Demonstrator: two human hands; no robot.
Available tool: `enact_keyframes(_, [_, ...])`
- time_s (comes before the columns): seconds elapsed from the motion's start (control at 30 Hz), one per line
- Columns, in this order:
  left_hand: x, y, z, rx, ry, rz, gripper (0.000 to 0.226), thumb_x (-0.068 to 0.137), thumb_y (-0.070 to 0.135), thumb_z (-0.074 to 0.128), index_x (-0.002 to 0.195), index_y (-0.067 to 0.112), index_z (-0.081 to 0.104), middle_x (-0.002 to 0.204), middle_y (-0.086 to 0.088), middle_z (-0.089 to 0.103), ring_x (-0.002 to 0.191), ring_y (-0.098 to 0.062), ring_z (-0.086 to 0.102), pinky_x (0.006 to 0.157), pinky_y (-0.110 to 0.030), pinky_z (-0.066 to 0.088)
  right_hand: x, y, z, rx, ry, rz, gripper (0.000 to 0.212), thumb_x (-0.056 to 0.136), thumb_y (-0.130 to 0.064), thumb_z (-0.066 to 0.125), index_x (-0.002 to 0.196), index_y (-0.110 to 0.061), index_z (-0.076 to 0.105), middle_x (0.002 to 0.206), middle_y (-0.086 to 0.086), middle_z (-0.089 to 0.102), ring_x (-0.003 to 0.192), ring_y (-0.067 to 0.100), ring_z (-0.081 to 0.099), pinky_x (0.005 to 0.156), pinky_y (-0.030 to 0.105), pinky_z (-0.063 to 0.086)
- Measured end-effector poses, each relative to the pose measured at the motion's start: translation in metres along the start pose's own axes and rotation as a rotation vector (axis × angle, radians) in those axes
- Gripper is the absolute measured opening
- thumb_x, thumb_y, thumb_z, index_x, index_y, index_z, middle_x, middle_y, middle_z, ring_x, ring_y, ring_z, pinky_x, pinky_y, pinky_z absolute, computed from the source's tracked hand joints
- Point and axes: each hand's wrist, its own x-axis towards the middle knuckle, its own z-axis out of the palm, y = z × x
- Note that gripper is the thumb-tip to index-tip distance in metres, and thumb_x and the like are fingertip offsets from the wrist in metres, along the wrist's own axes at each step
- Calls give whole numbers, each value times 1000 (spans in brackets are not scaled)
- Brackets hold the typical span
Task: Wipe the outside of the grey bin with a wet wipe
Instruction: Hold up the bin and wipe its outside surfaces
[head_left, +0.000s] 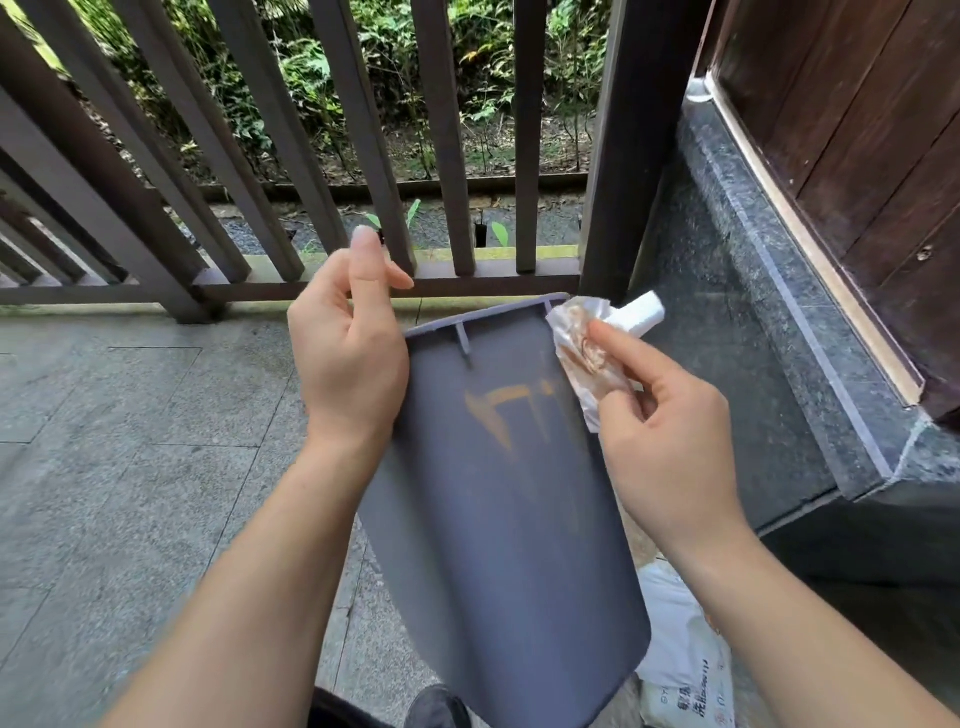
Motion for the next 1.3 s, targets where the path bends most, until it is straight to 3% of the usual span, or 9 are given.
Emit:
enact_keyframes(0.13, [6,1,-4,-94,78,-111,51,109,37,36,65,23,59,44,12,41,46,-8,36,51,-23,30,-9,-6,5,-38,-23,-68,59,81,-6,46,132,-27,66,122,-17,69,111,-1,63,96,12,47])
enact_keyframes(0.23, [6,6,-3,-109,102,-98,50,109,36,36,66,20,57,45,10,35,43,-9,31,47,-23,26,-17,-9,14,-156,-31,-199,61,81,2,48,137,-19,61,112,-15,60,112,11,60,97,5,38])
enact_keyframes(0.43, [5,6,-3,-55,82,15,41,106,28,47,69,12,52,54,9,34,49,-7,32,50,-27,30,-48,-12,40,-219,-198,-539,62,86,7,38,144,-8,51,147,4,55,141,23,46,110,37,43])
enact_keyframes(0.6, [6,5,-6,-5,55,61,33,102,22,60,72,10,54,54,14,40,45,0,38,47,-13,28,-80,-16,73,-308,-229,-781,52,99,-3,23,141,-5,53,150,10,50,146,26,39,113,40,42])
enact_keyframes(0.77, [11,6,-9,-7,75,86,43,106,16,53,66,5,41,59,5,32,54,-2,29,54,-16,28,-52,-5,57,-314,-224,-642,64,88,3,30,149,-12,45,157,9,42,149,24,33,117,42,37])
enact_keyframes(0.93, [12,10,-12,-49,90,74,51,108,21,47,66,-7,37,62,-11,33,57,-12,30,52,-23,28,-16,8,33,-235,-158,-211,81,91,12,36,156,-36,28,154,-28,32,144,6,35,105,0,19])
enact_keyframes(1.1, [12,12,-14,-76,87,58,50,108,22,44,67,-6,38,62,-12,35,57,-22,32,51,-33,28,-19,6,28,-243,-149,-99,88,86,15,33,158,-35,23,147,-39,22,141,12,34,102,12,28])
enact_keyframes(1.17, [11,10,-15,-96,93,36,49,108,23,44,68,-4,38,62,-11,34,58,-23,32,52,-36,28,-34,-6,33,-281,-152,-266,86,79,12,31,156,-26,32,157,-24,30,146,14,33,106,14,30])
enact_keyframes(1.3, [9,8,-15,-24,75,27,44,107,24,47,69,4,47,58,-6,37,55,-17,34,54,-31,29,-60,-23,51,-371,-201,-502,72,77,3,31,146,-7,49,153,10,46,145,29,40,109,43,45])
